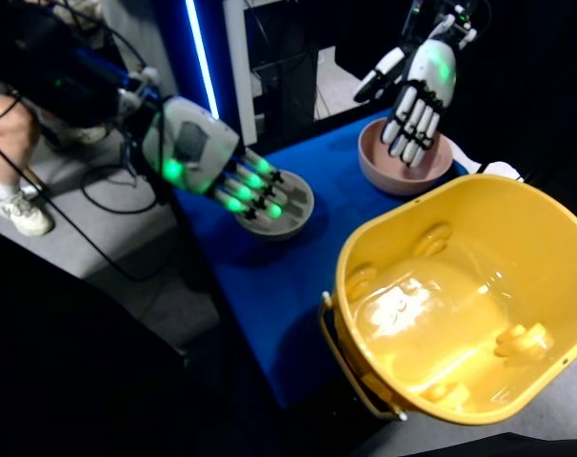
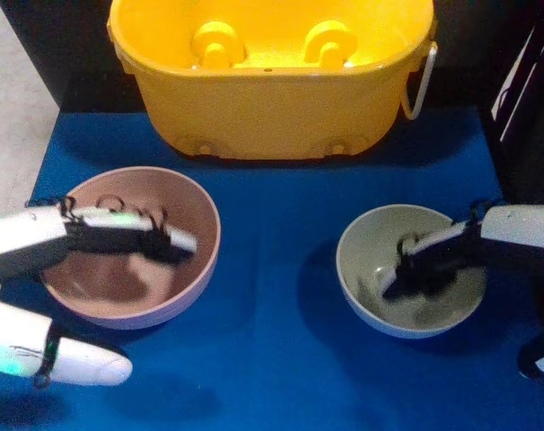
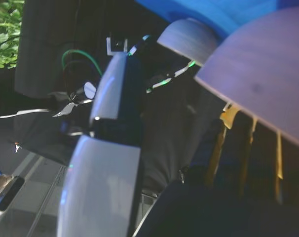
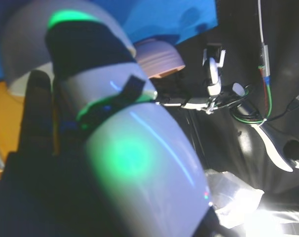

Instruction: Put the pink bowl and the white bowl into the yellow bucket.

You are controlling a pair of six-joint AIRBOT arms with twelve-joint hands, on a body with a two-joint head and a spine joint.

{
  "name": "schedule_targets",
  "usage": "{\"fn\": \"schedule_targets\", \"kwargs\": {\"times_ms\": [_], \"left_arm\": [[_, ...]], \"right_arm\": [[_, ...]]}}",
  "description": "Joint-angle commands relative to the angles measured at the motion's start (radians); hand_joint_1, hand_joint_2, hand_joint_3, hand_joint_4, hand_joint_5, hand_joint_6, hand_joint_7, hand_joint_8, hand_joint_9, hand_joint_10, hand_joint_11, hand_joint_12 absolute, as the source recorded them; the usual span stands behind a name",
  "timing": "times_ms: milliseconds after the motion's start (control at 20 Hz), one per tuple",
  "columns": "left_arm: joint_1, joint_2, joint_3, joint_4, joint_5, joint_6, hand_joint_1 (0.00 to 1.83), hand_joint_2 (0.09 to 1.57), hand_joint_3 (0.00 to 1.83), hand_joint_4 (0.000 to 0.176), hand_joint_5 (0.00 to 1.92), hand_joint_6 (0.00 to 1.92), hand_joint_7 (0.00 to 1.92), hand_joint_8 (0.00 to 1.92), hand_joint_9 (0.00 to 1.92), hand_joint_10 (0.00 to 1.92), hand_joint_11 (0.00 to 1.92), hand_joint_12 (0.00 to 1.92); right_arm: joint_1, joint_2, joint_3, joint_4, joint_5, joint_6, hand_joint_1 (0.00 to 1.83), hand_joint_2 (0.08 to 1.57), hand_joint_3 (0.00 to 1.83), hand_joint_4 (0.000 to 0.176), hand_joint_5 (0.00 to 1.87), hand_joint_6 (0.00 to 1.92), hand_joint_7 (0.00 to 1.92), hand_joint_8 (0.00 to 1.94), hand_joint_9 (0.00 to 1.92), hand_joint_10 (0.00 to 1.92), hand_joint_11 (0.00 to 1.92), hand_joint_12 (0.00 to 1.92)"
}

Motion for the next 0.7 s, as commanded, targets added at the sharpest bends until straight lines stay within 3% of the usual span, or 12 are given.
{"fn": "schedule_targets", "kwargs": {"times_ms": [0,150,350,450,650], "left_arm": [[-0.008,-0.007,0.004,-0.046,0.107,-0.012,0.74,0.97,0.00,0.000,0.43,0.01,0.46,0.02,0.20,0.70,0.00,1.49],[-0.008,-0.016,0.016,-0.045,0.089,-0.011,0.60,1.02,0.02,0.000,0.44,0.01,0.47,0.02,0.20,0.68,0.00,1.47],[-0.009,-0.047,0.043,-0.062,0.087,-0.010,0.61,1.04,0.00,0.000,0.45,0.01,0.47,0.01,0.22,0.64,0.00,1.47],[-0.009,-0.052,0.050,-0.074,0.081,0.004,0.51,1.06,0.00,0.000,0.46,0.00,0.49,0.00,0.25,0.55,0.00,1.42],[-0.008,-0.087,0.073,-0.100,0.066,0.022,0.56,1.04,0.00,0.000,0.47,0.01,0.49,0.01,0.23,0.51,0.00,1.40]], "right_arm": [[0.010,-0.009,0.000,-0.034,-0.090,0.002,0.81,0.87,0.01,0.000,0.56,0.10,0.57,0.08,0.42,0.42,0.07,1.22],[-0.001,-0.034,0.020,-0.034,-0.090,0.002,0.87,0.88,0.00,0.000,0.56,0.08,0.56,0.06,0.41,0.42,0.05,1.24],[-0.009,-0.079,0.057,-0.034,-0.090,0.002,0.79,0.89,0.00,0.000,0.56,0.07,0.57,0.05,0.41,0.42,0.06,1.25],[-0.012,-0.102,0.079,-0.034,-0.090,0.000,0.78,0.88,0.00,0.000,0.56,0.07,0.56,0.04,0.39,0.44,0.04,1.31],[-0.053,-0.157,0.122,-0.031,-0.093,-0.005,0.76,0.86,0.00,0.000,0.47,0.01,0.46,0.00,0.17,0.61,0.00,1.28]]}}
